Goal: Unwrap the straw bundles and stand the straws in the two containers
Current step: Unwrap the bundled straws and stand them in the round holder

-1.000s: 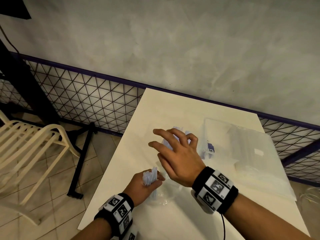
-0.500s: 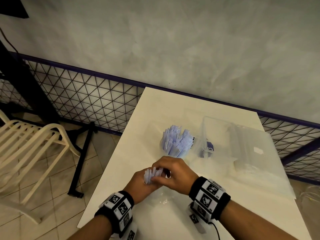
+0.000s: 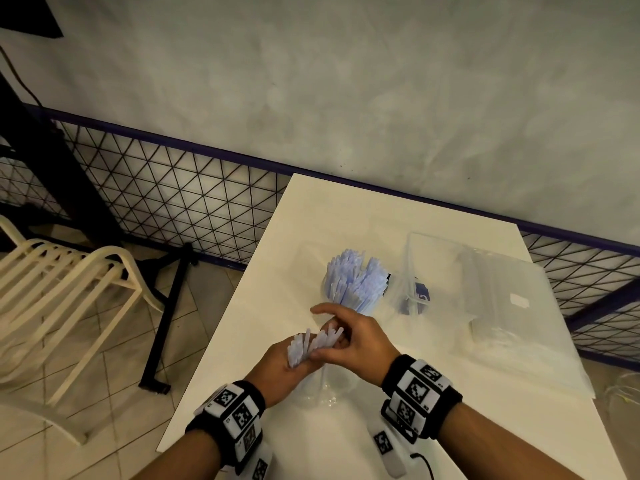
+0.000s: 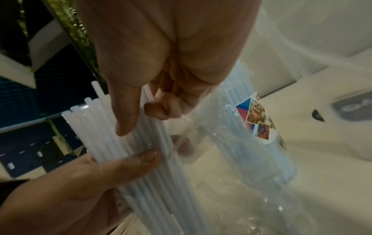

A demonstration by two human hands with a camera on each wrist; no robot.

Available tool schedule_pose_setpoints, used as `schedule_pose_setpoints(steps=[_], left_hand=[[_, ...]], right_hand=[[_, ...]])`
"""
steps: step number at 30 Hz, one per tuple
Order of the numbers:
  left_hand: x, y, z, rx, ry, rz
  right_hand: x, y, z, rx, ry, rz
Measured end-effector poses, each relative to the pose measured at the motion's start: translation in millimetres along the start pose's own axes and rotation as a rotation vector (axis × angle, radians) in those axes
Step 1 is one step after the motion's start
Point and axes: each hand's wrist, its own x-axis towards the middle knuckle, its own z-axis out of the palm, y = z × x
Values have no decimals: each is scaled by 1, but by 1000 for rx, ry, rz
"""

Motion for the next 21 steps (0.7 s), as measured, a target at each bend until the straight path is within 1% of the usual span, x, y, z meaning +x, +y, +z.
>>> schedule_pose_setpoints(steps=[1, 3, 8, 12, 16, 19, 21], left_hand=[[0, 0, 0, -3, -13, 3], [-3, 4, 2, 15, -24, 6], [-1, -1, -1, 73, 13, -42], [-3, -1, -3, 103, 30, -28], [-2, -1, -1, 130, 8, -38], [-1, -3, 0, 146, 33, -59], [-1, -5, 1, 170, 31, -62]], right_hand=[[1, 0, -1, 22, -30, 18], [2, 0, -1, 6, -89, -3], [6, 5, -2, -40, -12, -52], [5, 0, -8, -69, 24, -48], [3, -22, -30, -124, 35, -69], [4, -52, -59, -162, 96, -93], [7, -72, -82, -107, 158, -99]])
